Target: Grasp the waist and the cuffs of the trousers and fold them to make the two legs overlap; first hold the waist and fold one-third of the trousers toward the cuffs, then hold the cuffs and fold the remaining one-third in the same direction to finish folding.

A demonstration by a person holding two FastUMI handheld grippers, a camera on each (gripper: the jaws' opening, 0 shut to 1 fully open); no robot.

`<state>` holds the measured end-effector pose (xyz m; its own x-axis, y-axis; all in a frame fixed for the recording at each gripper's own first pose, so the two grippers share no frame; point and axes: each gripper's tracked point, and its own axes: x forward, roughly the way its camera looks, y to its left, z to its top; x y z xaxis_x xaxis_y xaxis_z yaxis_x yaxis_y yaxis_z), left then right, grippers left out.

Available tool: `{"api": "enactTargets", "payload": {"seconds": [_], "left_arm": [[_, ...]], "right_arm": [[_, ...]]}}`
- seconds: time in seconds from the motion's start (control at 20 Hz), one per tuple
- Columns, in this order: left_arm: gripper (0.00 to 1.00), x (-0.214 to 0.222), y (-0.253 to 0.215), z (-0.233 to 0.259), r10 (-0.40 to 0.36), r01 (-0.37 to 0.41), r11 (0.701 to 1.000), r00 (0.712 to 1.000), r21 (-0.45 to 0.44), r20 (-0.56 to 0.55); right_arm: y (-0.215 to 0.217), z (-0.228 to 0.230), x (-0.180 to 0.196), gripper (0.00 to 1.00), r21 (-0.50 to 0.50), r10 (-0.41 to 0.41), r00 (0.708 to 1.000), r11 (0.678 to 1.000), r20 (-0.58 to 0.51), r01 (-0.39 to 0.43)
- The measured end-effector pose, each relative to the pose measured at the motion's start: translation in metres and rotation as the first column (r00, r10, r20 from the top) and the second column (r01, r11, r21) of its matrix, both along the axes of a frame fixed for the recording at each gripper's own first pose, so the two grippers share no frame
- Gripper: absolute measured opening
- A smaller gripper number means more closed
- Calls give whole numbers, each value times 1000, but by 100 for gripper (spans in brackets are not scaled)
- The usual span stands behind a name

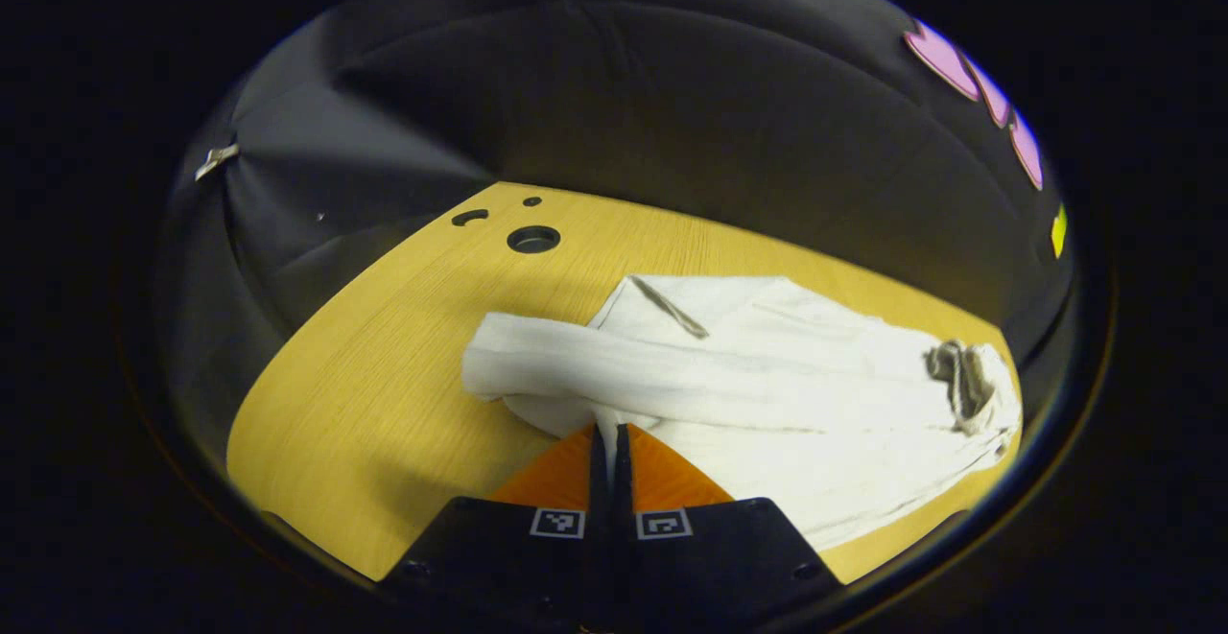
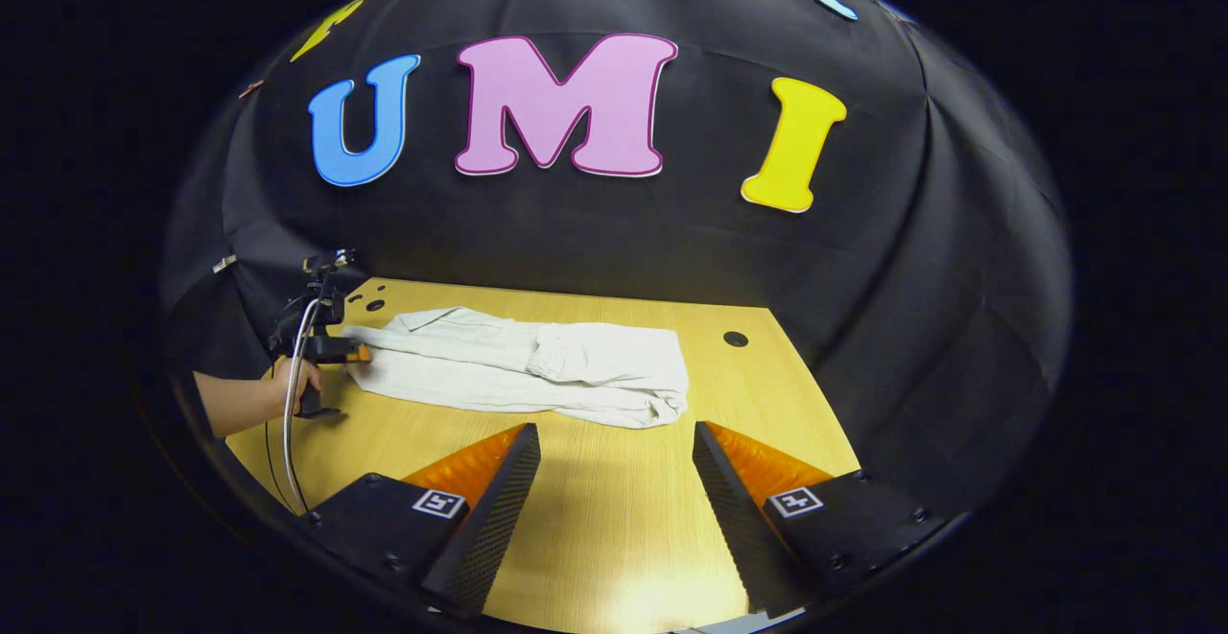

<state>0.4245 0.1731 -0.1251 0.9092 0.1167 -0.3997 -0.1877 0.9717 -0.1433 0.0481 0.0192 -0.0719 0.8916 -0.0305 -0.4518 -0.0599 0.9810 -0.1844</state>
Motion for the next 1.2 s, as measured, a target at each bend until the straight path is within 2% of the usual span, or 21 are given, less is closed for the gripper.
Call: {"api": "enactTargets", "payload": {"seconds": [0.3, 0.65, 0.95, 1.1, 1.2], "left_arm": [[5, -11, -28, 58, 17, -14, 999, 997, -50, 71], [5, -8, -114, 141, -48, 45, 999, 986, 20, 163], [5, 1, -228, 180, -146, 144, 989, 965, 24, 218], [5, 6, -296, 180, -227, 221, 974, 949, 49, 219], [5, 6, -361, 169, -306, 300, 952, 931, 56, 201]], "right_arm": [[-26, -18, 9, 98, 49, 6, 1000, 999, -27, -5], [-85, -22, 27, 98, 47, 21, 1000, 999, -14, -21], [-108, -20, 35, 98, 67, 61, 998, 996, 1, -61], [-117, -20, 36, 98, 77, 80, 997, 994, 4, -80], [-131, -21, 30, 98, 95, 76, 997, 993, 4, -76]]}}
